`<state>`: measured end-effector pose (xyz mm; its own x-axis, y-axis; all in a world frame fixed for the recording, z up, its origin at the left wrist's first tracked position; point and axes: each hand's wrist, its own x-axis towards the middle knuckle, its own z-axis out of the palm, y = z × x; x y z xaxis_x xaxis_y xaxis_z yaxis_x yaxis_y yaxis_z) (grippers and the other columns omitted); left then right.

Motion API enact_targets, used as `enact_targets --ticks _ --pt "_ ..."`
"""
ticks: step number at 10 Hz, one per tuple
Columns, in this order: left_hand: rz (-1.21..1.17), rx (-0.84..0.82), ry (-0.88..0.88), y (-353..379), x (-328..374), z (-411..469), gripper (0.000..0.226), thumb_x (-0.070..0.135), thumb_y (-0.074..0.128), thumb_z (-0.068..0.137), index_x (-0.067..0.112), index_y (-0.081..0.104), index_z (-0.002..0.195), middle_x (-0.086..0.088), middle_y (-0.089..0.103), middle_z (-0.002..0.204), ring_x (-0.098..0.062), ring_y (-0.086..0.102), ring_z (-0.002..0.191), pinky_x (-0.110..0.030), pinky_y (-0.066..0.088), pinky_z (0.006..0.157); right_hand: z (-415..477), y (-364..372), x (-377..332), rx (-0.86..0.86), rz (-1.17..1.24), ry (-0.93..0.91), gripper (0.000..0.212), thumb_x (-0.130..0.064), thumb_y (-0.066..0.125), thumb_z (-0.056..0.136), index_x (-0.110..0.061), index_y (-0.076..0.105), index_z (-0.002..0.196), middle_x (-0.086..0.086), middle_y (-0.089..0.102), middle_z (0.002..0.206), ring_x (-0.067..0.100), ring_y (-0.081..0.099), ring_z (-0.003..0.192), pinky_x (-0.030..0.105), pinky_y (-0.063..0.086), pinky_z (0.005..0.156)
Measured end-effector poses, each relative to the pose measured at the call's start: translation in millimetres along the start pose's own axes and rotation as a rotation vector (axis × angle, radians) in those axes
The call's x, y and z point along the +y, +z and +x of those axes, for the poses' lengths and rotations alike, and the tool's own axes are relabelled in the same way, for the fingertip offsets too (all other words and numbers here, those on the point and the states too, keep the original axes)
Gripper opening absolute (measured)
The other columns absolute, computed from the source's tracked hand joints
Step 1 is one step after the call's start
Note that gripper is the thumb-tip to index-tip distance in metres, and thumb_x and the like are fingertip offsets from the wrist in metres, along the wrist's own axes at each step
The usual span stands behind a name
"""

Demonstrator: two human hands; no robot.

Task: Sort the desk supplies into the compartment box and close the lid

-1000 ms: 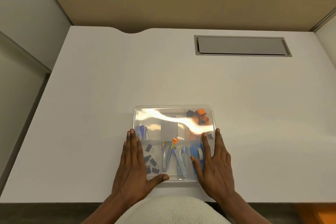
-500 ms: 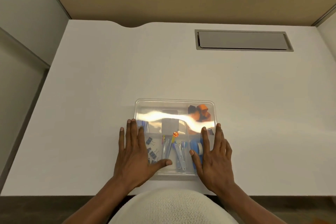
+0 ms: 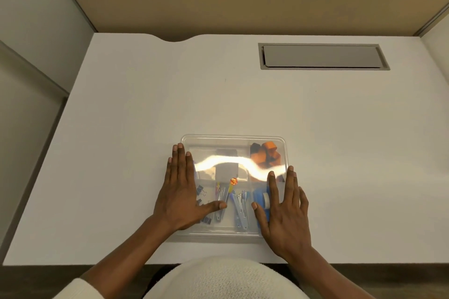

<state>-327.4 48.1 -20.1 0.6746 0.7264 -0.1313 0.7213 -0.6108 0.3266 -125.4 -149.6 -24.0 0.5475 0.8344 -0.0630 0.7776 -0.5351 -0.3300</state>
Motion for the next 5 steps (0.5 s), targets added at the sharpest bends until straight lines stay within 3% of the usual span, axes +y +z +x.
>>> enact_targets --ticks 1,2,3,4,5 --pt "0.041 -0.027 -0.007 -3.8 2.1 2.1 0.153 0.108 0.039 0.062 0.006 -0.015 0.164 -0.015 -0.025 0.172 -0.031 -0.019 0.161 -0.054 0.005 0.131 0.9 -0.9 -0.5 -0.007 -0.026 0.003 0.082 -0.069 0.032 0.096 -0.028 0.005 0.162 0.011 -0.009 0.17 0.028 -0.002 0.157 0.059 0.025 0.121" --pt "0.084 -0.067 -0.043 -7.2 4.4 4.1 0.154 0.11 0.033 0.059 0.007 -0.016 0.163 -0.013 -0.031 0.17 -0.03 -0.023 0.16 -0.055 0.0 0.131 1.3 -4.4 -2.0 -0.024 -0.031 0.007 0.083 -0.071 0.029 0.095 -0.029 0.002 0.162 0.011 -0.01 0.17 0.03 -0.002 0.157 0.06 0.021 0.121" --pt "0.172 -0.085 -0.047 -13.4 6.0 1.7 0.154 0.111 0.031 0.058 0.005 -0.003 0.165 -0.019 -0.019 0.172 -0.035 -0.018 0.161 -0.06 -0.006 0.128 1.6 -12.6 -5.0 -0.053 -0.072 0.017 0.083 -0.074 0.025 0.094 -0.029 0.008 0.162 0.012 -0.006 0.17 0.033 0.002 0.157 0.059 0.017 0.123" --pt "0.192 -0.093 -0.05 -17.4 8.2 4.1 0.154 0.112 0.028 0.057 0.007 -0.004 0.164 -0.021 -0.021 0.171 -0.037 -0.021 0.159 -0.064 -0.001 0.128 7.7 -23.2 -7.1 -0.071 -0.079 0.036 0.083 -0.074 0.036 0.091 -0.026 0.025 0.158 0.018 0.014 0.168 0.036 0.011 0.156 0.06 0.018 0.122" --pt "0.132 -0.045 -0.048 -33.1 16.2 6.3 0.149 0.111 0.029 0.059 0.01 -0.006 0.163 -0.019 -0.023 0.171 -0.035 -0.023 0.159 -0.062 0.003 0.129 22.2 -41.7 -16.1 0.002 0.054 0.068 0.076 -0.066 0.057 0.084 -0.024 0.041 0.145 0.019 0.033 0.16 0.038 0.028 0.149 0.059 0.035 0.114"
